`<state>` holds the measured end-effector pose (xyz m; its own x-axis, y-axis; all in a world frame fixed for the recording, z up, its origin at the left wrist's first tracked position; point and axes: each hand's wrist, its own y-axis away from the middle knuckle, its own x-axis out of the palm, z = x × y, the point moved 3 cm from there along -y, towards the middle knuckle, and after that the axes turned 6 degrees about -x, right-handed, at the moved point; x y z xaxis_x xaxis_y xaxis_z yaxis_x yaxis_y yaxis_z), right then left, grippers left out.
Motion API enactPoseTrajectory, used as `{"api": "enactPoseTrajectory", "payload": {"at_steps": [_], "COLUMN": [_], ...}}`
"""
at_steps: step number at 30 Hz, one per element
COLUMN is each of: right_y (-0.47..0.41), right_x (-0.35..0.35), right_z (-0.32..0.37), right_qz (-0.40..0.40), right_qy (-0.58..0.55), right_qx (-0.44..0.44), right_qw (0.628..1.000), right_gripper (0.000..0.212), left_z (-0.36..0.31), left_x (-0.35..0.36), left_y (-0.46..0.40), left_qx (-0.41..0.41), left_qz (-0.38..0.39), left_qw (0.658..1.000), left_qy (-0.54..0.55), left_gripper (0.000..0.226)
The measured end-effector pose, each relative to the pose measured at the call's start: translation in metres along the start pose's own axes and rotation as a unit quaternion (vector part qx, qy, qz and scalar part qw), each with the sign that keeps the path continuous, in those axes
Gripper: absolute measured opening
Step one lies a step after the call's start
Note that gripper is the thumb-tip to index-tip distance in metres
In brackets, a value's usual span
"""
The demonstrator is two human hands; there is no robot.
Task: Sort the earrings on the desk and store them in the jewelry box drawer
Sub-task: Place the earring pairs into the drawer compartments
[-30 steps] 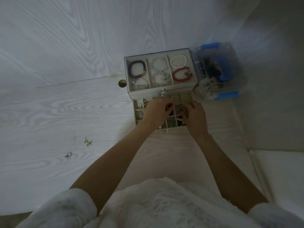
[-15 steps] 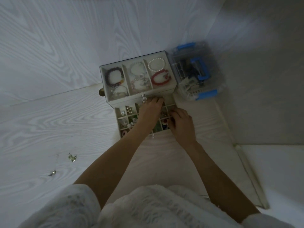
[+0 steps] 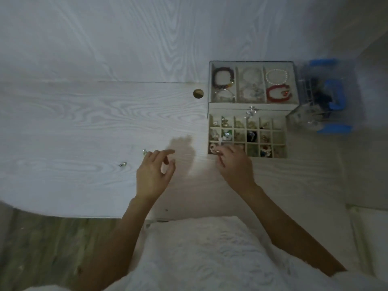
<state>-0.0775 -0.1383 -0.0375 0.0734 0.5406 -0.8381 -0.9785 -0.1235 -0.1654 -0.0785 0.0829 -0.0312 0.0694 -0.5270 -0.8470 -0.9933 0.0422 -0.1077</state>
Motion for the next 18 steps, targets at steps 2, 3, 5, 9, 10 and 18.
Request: {"api": "enactPoseTrajectory", "payload": {"at_steps": [2, 3, 5, 9, 10, 18], "right_y": [-0.012, -0.019, -0.033, -0.057, -0.063, -0.076], "right_x": [0.025, 0.036, 0.059, 0.098, 0.108, 0.138], "right_z": [0.025, 0.038, 0.062, 0.102, 0.110, 0.134], "right_qz": [0.089, 0.132, 0.194, 0.250, 0.258, 0.271], "right_qy": [-0.071, -0.092, -0.110, -0.089, -0.083, 0.002], "right_qx": [-0.029, -0.044, -0.072, -0.088, -0.085, -0.165], "right_qw": [0.993, 0.986, 0.972, 0.960, 0.959, 0.948], "right_gripper": [0.021, 0.021, 0.024, 0.039, 0.044, 0.025], "left_z": [0.038, 0.054, 0.080, 0.126, 0.134, 0.136], "left_x": [-0.010, -0.015, -0.026, -0.033, -0.033, -0.031], "left_y": [0.011, 0.015, 0.020, 0.016, 0.015, 0.006], "left_qx": [-0.105, -0.149, -0.224, -0.288, -0.293, -0.232], "left_qz": [-0.023, -0.036, -0.057, 0.004, 0.029, 0.032], "left_qw": [0.994, 0.988, 0.973, 0.957, 0.955, 0.971], "left_qy": [-0.011, -0.010, 0.003, 0.026, 0.033, 0.038], "left_gripper": [0.031, 0.036, 0.041, 0.046, 0.047, 0.019]}}
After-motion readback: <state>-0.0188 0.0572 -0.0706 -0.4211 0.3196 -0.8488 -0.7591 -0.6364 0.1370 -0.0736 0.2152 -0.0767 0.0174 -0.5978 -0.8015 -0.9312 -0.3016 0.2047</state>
